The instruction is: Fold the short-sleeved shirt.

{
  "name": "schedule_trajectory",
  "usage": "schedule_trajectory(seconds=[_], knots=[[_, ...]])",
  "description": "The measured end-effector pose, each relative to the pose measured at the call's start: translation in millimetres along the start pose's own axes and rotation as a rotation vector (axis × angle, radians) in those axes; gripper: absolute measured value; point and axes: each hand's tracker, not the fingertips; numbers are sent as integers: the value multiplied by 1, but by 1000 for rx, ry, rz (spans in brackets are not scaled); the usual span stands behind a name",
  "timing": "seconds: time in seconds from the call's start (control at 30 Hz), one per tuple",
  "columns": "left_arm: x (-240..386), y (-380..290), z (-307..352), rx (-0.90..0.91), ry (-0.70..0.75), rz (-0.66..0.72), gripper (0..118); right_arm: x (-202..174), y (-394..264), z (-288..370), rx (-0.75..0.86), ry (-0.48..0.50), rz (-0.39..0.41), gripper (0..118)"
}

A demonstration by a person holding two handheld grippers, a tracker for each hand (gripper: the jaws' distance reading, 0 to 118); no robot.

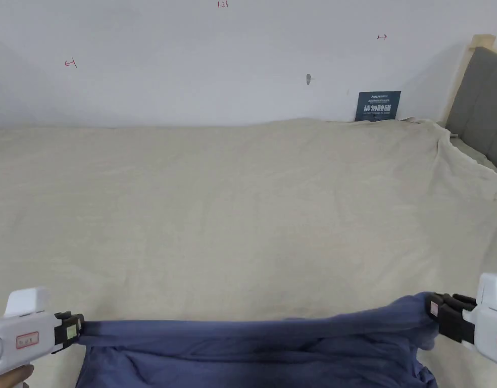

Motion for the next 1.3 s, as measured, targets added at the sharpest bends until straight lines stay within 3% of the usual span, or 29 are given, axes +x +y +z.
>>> schedule_trajectory(seconds=[0.37, 0.67, 0.7, 0.77, 0.83, 0.93, 0.97, 1.3], knots=[[-13, -88, -40, -117, 54, -12, 1, 5, -110, -27, -155, -129, -42, 1], [-16, -103, -47, -124, 73, -7, 2, 1, -138, -48, -220, -205, -77, 1], [-14, -102, -45, -122, 76, -18, 7, 0, -137, -46, -217, -209, -84, 2], [-12, -100, -39, -115, 66, -19, 31, -4, -131, -38, -207, -211, -100, 15], [-11, -95, -29, -112, 25, 8, 37, -10, -121, -29, -193, -213, -110, 19], [-4, -83, -10, -31, 27, 44, 99, -22, -95, -12, -106, -222, -70, 86], [1, -77, 0, 17, 21, 35, 104, -29, -84, -4, -57, -221, -59, 90], [63, -3, 84, 471, 44, -37, 104, -103, 22, 53, 317, -175, 78, 90]])
